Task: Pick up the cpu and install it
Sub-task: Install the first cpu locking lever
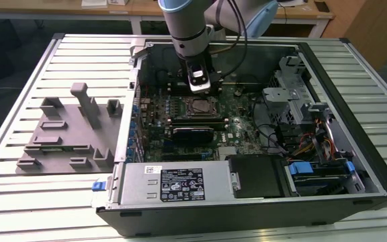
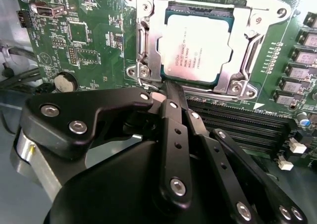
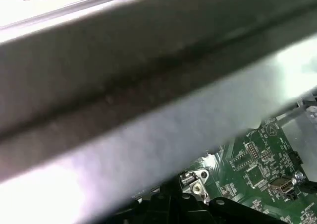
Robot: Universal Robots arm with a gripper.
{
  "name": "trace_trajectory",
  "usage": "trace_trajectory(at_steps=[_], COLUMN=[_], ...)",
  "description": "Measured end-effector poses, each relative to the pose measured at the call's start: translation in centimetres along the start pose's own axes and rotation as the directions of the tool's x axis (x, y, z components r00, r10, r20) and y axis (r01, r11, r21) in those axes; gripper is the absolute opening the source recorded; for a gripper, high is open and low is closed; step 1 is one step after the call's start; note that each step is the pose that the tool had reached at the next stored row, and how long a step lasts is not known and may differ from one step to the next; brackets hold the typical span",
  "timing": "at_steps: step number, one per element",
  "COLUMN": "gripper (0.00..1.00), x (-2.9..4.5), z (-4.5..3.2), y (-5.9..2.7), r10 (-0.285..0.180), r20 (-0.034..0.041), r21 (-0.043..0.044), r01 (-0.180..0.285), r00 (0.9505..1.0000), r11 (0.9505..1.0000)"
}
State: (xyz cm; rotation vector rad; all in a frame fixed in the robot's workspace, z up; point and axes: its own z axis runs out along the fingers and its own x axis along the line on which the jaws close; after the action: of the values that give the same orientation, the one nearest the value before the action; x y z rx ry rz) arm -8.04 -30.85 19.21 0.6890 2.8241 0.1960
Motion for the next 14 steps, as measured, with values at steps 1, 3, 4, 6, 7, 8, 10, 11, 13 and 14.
trace_trajectory(at_steps=[1,3,4,6,7,8,10,11,13,14], gripper=[0.11,0.11,0.11,0.11,0.11,0.11,0.11,0.11,0.11,0.11], x=[-0.05,-0.12,-0.15,-0.19,-0.2,-0.21,-0.21,-0.22,-0.22,-0.22], z=[-0.01,-0.03,-0.03,-0.02,0.0,0.02,0.05,0.06,0.07,0.07], y=[-0.08,-0.22,-0.27,-0.34,-0.36,-0.39,-0.43,-0.44,-0.44,-0.45], r10=[0.001,0.003,0.004,0.005,0.005,0.005,0.005,0.005,0.005,0.005], r20=[-0.0022,-0.0062,-0.0078,-0.0091,-0.0092,-0.0092,-0.0091,-0.0092,-0.0091,-0.0091], r21=[-0.0039,-0.0115,-0.0148,-0.0178,-0.018,-0.0179,-0.0176,-0.0176,-0.0176,-0.0177], r01=[-0.001,-0.003,-0.004,-0.005,-0.005,-0.005,-0.005,-0.005,-0.005,-0.005], r00=[1.0,1.0,1.0,0.9999,0.9999,0.9999,0.9999,0.9999,0.9999,0.9999], r11=[1.0,0.9999,0.9999,0.9998,0.9998,0.9998,0.9998,0.9998,0.9998,0.9998])
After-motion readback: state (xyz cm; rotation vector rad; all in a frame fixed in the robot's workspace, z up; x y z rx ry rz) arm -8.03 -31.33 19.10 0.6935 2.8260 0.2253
